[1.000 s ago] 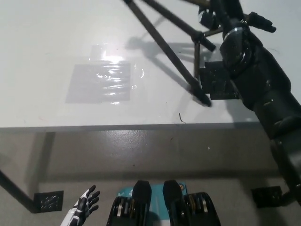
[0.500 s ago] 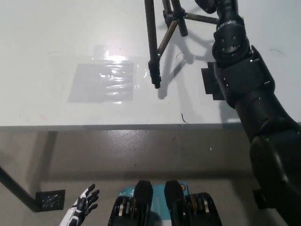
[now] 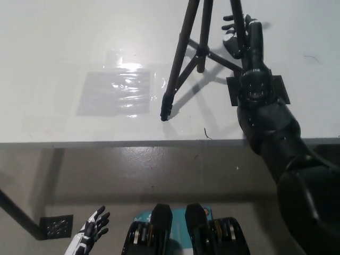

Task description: A tripod lies near the right hand side of the table and the robot grab a leg of the tripod using its right hand and put it up right.

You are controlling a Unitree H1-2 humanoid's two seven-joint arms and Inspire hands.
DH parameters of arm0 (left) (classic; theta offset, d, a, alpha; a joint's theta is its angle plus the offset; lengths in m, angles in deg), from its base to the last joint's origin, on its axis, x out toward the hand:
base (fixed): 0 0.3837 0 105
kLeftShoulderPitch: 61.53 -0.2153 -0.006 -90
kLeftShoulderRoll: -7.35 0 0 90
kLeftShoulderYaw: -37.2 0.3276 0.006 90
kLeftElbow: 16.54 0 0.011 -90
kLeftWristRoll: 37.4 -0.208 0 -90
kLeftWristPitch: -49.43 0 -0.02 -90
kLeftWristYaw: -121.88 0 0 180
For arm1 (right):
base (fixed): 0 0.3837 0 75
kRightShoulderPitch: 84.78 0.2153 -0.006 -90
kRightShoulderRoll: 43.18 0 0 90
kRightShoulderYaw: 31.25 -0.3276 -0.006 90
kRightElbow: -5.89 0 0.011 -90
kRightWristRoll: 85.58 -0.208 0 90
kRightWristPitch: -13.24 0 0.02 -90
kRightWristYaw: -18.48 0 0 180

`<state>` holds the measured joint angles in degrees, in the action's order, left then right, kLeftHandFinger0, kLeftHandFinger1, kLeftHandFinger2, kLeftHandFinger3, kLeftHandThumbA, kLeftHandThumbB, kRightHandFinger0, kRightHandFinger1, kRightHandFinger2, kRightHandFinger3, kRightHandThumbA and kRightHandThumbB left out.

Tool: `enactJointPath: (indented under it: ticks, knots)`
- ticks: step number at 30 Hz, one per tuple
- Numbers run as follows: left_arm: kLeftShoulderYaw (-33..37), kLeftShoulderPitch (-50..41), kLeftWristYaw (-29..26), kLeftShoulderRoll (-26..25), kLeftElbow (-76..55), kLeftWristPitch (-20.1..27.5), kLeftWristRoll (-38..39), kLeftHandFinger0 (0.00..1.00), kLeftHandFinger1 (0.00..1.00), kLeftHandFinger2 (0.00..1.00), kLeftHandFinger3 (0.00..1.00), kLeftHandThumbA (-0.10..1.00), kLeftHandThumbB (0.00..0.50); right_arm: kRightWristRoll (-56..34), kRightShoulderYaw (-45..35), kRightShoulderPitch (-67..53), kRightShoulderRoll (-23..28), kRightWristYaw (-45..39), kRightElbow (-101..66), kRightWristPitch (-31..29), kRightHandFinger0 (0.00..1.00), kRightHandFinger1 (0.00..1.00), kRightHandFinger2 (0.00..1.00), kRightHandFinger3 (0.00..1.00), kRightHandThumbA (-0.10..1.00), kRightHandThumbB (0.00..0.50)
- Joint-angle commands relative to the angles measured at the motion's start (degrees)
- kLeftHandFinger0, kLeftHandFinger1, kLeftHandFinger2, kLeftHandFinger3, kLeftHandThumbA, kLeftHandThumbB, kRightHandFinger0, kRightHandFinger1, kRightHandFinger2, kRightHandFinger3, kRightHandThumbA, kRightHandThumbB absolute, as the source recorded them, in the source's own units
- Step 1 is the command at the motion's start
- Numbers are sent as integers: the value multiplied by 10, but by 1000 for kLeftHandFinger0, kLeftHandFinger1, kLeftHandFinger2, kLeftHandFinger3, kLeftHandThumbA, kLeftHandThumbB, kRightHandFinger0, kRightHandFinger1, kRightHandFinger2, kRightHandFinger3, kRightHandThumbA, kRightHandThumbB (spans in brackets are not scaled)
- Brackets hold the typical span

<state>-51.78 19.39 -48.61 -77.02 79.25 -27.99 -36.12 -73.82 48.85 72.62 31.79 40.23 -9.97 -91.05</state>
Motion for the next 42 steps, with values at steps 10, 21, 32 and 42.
enactJointPath:
  ticks: [10, 21, 32, 42]
  knots:
    - [-2, 6, 4, -4, -13, 20, 8, 1000, 1000, 1000, 1000, 1000, 160, -48, 6, -10, -8, 2, 25, -71, 45, 168, 564, 647, -23, 151]
    - [-1, -4, 5, -8, -18, 20, 2, 1000, 1000, 1000, 1000, 1000, 159, -121, 32, -13, 37, -303, -100, -41, 1000, 1000, 1000, 1000, 840, 500]
    - [-2, -3, 3, -7, -10, 20, 2, 1000, 1000, 1000, 1000, 1000, 168, -271, 46, -78, 43, -312, -624, 122, 1000, 1000, 1000, 1000, 842, 500]
    - [-4, 3, 5, -10, -8, 15, 6, 1000, 1000, 1000, 1000, 1000, 158, -157, 69, -169, 94, -261, -1031, 146, 1000, 1000, 1000, 1000, 949, 500]
